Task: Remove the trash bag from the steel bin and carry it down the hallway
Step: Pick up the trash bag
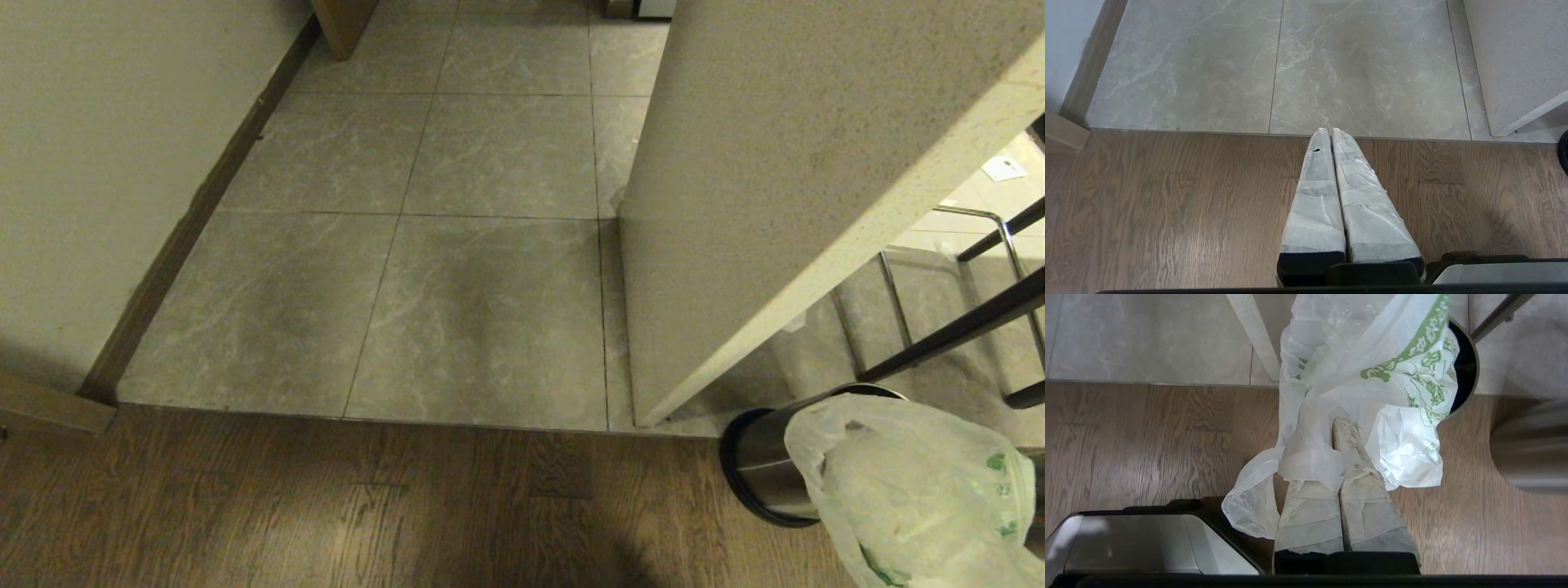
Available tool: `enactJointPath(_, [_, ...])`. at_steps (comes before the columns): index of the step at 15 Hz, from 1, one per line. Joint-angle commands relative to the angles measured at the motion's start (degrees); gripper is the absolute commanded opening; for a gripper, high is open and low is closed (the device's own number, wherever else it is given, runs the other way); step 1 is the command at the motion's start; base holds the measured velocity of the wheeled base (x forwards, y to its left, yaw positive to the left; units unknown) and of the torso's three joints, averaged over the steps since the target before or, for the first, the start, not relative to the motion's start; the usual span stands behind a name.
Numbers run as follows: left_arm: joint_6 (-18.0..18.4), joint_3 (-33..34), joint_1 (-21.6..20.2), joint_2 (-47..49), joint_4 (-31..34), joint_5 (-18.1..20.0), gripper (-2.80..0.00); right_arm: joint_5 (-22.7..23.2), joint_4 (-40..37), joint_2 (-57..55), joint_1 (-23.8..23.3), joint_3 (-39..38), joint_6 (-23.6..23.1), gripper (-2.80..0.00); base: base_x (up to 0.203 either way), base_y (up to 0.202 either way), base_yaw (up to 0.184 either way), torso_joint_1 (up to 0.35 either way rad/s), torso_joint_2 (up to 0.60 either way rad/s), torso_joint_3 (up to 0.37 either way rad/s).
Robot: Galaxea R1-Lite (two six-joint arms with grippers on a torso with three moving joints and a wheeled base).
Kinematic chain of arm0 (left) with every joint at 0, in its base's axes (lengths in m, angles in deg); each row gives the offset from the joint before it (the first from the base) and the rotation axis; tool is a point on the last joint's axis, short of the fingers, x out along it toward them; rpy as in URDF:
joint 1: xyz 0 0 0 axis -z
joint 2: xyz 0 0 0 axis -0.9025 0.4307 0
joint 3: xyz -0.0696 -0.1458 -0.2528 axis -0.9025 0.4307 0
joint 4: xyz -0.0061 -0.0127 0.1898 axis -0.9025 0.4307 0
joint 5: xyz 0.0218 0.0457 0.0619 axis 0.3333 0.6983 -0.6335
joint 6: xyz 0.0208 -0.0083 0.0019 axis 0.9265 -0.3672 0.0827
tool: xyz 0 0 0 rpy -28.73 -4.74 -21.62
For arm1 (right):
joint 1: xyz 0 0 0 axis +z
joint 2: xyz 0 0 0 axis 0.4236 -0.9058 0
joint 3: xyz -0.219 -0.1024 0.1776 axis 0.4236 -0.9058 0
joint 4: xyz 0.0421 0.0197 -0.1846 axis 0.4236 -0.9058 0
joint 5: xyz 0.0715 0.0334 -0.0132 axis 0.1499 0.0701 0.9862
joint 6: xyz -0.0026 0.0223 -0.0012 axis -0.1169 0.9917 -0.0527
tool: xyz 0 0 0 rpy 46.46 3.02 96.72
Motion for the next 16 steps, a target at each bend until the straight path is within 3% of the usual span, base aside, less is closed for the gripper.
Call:
enactJointPath(1, [0.0, 0.1, 0.0, 0.0, 0.0, -0.1, -2.80, 0.0, 0.0, -1.2, -0.1, -0.2, 0.0, -2.80, 0.000, 0.000, 0.000, 0.000, 0.00, 0.000])
enactJointPath(8, [0.0, 0.1, 0.0, -0.1, 0.0, 0.0, -2.80, 0.0, 0.0, 11.8, -0.1, -0.2, 0.0, -2.80, 0.000, 0.000, 0.000, 0.000, 0.00, 0.000])
enactJointPath(16, [-0.1, 0.1, 0.0, 0.0, 0.0, -0.1, -2.80, 0.1, -0.1, 11.7, -0.1, -0.2, 0.1, -2.80, 0.000, 0.000, 0.000, 0.000, 0.00, 0.000])
